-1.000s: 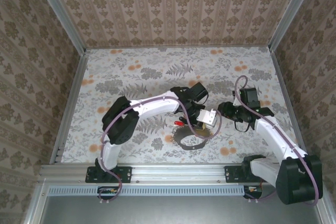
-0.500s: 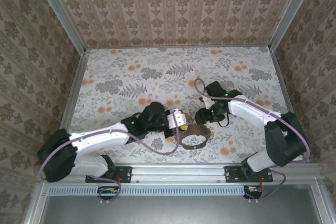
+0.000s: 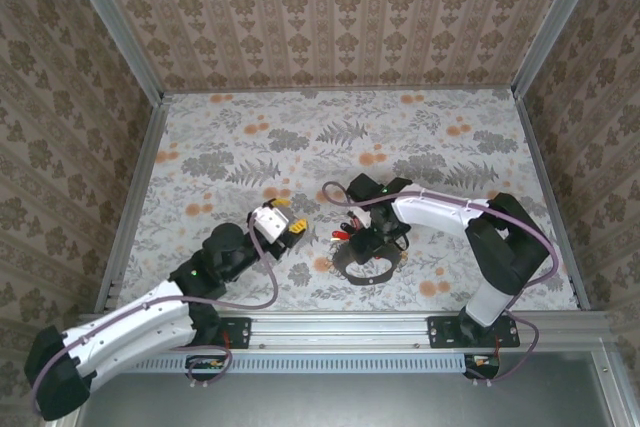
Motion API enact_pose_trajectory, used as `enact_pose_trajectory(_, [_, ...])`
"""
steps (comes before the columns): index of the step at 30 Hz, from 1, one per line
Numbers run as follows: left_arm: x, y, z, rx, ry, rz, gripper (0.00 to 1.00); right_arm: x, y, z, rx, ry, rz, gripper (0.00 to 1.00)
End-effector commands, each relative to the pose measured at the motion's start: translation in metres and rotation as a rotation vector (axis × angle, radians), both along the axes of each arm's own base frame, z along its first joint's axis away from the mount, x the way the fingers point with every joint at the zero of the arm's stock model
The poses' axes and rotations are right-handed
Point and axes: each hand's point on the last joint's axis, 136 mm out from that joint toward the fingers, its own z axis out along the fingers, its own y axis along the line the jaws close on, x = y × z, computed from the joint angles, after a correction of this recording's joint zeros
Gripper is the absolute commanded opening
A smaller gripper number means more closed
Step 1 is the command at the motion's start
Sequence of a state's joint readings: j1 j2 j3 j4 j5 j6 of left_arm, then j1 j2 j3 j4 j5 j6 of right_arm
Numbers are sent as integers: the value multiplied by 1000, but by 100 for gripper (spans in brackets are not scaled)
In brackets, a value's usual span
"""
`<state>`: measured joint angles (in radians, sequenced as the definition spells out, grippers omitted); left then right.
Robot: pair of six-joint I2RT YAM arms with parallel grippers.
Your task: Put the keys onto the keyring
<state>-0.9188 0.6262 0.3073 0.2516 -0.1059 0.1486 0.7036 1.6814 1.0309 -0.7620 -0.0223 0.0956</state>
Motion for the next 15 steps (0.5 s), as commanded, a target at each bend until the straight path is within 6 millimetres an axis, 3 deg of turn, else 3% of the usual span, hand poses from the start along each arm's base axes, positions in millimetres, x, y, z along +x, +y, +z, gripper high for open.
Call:
enact_pose_trajectory(1, [4,14,-3,-4,18,55,51,8,-6,-4,-67,-26,21,99])
enact_pose_trajectory(10, [6,16,-4,3,20,57,56,29,-12,-14,-123,-57,-140,99])
enact_pose_trajectory(15, [12,11,-9,-16,92,69,60,48,-16,-22,89,-22,-479,93])
